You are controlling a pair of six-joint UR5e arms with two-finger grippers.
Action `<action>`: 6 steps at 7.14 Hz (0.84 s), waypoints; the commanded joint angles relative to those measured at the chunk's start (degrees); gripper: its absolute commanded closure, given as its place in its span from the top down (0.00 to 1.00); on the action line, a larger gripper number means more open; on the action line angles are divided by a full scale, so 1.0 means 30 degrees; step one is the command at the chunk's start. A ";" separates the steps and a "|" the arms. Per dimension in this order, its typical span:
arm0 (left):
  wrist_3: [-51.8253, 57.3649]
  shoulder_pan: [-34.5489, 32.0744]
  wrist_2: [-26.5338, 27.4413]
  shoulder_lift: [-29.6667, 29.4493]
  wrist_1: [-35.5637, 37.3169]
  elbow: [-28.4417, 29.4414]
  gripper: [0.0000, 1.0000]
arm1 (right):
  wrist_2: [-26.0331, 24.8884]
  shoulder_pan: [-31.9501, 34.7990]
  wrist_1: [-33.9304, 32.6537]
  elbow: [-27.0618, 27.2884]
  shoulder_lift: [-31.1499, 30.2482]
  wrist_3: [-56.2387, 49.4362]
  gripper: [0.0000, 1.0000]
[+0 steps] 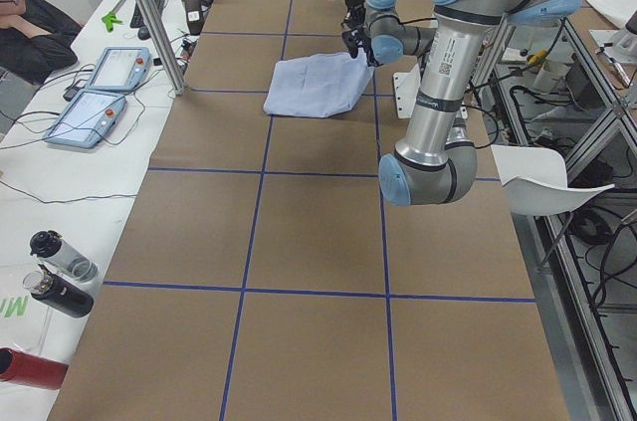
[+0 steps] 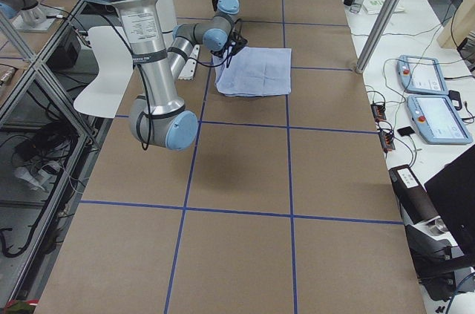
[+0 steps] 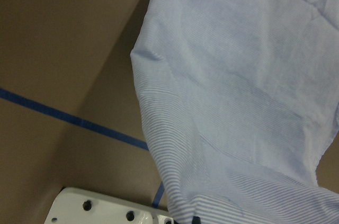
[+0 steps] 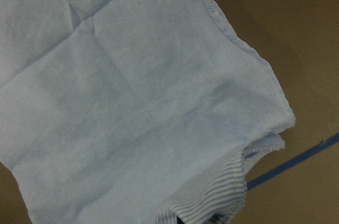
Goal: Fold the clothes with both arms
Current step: 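Lift the near edge and fold it over toward the far edge with both grippers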
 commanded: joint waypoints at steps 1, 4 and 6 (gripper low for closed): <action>0.0812 -0.2184 -0.0259 -0.1051 -0.1665 0.2729 0.00 | -0.0112 0.1448 0.0197 -0.2570 0.1667 -0.1469 0.00; 0.1167 -0.3391 -0.0259 -0.1110 -0.5332 0.6542 0.00 | -0.0054 0.3589 0.0198 -0.5702 0.2782 -0.3607 0.00; 0.1255 -0.3862 -0.0259 -0.1780 -0.5809 0.7833 0.00 | -0.0083 0.3652 0.0227 -0.8977 0.5289 -0.4115 0.00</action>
